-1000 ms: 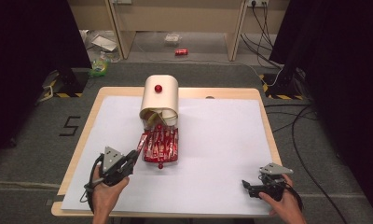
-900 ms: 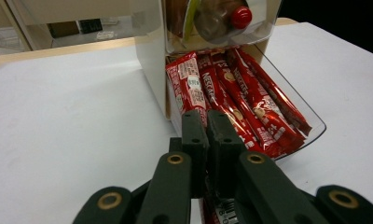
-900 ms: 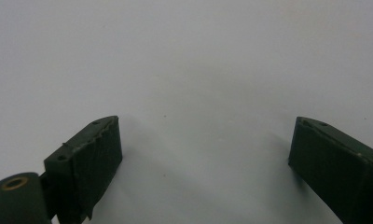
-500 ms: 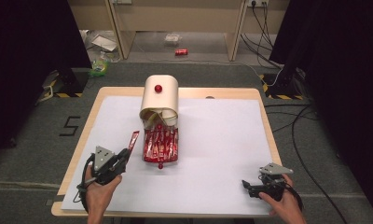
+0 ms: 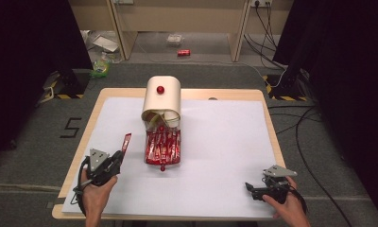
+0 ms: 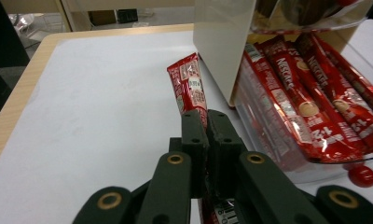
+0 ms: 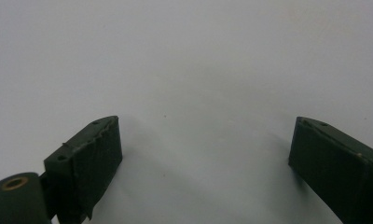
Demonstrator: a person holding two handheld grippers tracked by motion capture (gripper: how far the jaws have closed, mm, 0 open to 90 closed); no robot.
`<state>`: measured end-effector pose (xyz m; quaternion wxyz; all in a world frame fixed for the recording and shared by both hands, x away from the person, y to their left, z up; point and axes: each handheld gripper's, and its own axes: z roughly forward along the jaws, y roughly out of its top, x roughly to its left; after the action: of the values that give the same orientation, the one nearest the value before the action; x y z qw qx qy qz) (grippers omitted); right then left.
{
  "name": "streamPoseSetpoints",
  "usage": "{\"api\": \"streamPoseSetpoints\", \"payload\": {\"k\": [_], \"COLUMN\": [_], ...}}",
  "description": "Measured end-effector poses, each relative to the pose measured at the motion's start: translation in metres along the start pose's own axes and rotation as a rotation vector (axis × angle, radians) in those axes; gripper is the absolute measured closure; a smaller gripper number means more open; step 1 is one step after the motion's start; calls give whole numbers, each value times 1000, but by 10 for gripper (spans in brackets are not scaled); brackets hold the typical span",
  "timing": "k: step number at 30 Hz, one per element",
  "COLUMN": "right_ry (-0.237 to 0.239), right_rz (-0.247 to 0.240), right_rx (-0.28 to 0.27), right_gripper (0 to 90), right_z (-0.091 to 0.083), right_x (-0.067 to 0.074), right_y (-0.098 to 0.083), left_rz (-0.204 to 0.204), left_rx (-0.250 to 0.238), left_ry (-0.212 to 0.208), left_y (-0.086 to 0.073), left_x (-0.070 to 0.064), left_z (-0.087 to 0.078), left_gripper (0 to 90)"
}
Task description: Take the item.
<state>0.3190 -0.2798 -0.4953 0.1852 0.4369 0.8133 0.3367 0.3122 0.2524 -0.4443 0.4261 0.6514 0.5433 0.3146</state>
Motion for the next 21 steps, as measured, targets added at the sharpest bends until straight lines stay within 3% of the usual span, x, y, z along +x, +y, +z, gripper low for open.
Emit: {"api": "streamPoseSetpoints", "payload": {"k": [5, 21], "right_ry": [0, 0], "right_rz": [0, 0], "right_rx": [0, 0], "right_gripper": [99, 99], "right_z": [0, 0], "right_x": [0, 0], "right_y": [0, 0], "left_rz": [-9, -31], "left_rx": [10, 42], "left_ry": [21, 30], "left_y": [-5, -18], "left_x": [6, 14], "left_z": [5, 17], "left_gripper": [858, 865]}}
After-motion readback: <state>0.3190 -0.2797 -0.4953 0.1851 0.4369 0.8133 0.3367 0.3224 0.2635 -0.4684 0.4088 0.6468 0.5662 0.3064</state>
